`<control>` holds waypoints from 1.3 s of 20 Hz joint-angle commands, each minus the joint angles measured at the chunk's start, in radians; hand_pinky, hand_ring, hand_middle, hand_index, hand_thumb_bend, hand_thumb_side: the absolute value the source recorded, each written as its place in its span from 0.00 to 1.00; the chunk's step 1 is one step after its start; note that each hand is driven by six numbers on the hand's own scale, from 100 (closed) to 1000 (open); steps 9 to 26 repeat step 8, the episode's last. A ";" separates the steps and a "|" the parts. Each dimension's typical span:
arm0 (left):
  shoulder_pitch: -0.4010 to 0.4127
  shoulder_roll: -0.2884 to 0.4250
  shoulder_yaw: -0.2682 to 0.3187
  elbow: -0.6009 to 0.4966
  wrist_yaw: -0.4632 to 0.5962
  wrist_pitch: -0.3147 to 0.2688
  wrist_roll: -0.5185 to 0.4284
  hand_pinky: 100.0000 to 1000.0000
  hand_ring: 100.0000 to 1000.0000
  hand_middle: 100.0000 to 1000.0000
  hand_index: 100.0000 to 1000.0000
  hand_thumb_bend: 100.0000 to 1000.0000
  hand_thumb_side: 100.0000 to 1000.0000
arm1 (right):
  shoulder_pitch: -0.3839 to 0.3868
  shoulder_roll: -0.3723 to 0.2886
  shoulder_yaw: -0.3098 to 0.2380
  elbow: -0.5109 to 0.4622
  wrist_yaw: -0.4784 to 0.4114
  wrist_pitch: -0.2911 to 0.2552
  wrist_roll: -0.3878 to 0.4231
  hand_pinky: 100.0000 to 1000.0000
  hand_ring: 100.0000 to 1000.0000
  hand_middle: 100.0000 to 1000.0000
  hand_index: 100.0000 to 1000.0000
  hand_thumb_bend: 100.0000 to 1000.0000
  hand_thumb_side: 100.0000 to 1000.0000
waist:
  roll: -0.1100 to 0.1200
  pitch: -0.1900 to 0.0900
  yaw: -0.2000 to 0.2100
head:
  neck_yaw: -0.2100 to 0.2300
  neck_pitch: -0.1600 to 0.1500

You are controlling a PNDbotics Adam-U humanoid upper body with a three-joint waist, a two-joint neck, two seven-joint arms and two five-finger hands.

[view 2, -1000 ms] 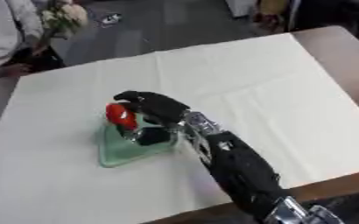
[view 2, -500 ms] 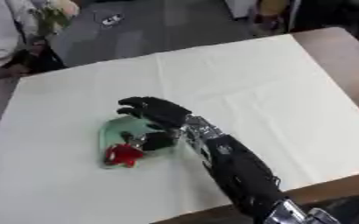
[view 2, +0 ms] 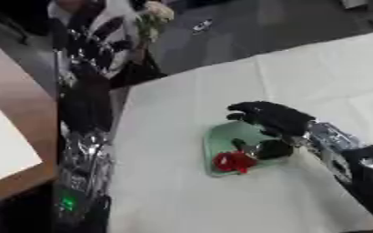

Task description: Pick up objects on the table and place them in the box.

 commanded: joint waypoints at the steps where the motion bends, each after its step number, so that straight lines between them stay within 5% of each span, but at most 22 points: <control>1: -0.008 0.017 0.005 -0.019 -0.002 -0.003 0.001 0.60 0.71 0.84 0.88 0.27 0.89 | -0.027 -0.005 -0.006 -0.016 -0.011 0.005 -0.006 0.90 0.96 0.97 0.95 0.15 1.00 | -0.003 -0.013 0.001 | -0.008 -0.007; 5: -0.008 0.019 0.007 -0.019 -0.004 -0.005 0.002 0.60 0.71 0.84 0.88 0.28 0.89 | -0.028 -0.032 -0.018 -0.065 -0.067 0.019 -0.022 0.88 0.95 0.96 0.94 0.16 1.00 | -0.006 -0.014 -0.002 | -0.017 -0.033; 8: -0.004 0.026 0.011 -0.019 -0.008 -0.006 0.006 0.60 0.71 0.84 0.88 0.28 0.89 | -0.023 -0.112 -0.020 -0.186 -0.179 0.054 -0.032 0.86 0.93 0.95 0.92 0.17 0.98 | -0.016 -0.017 -0.008 | -0.022 -0.054; 26: -0.004 0.026 0.011 -0.019 -0.008 -0.006 0.006 0.60 0.71 0.84 0.88 0.28 0.89 | -0.023 -0.112 -0.020 -0.186 -0.179 0.054 -0.032 0.86 0.93 0.95 0.92 0.17 0.98 | -0.016 -0.017 -0.008 | -0.022 -0.054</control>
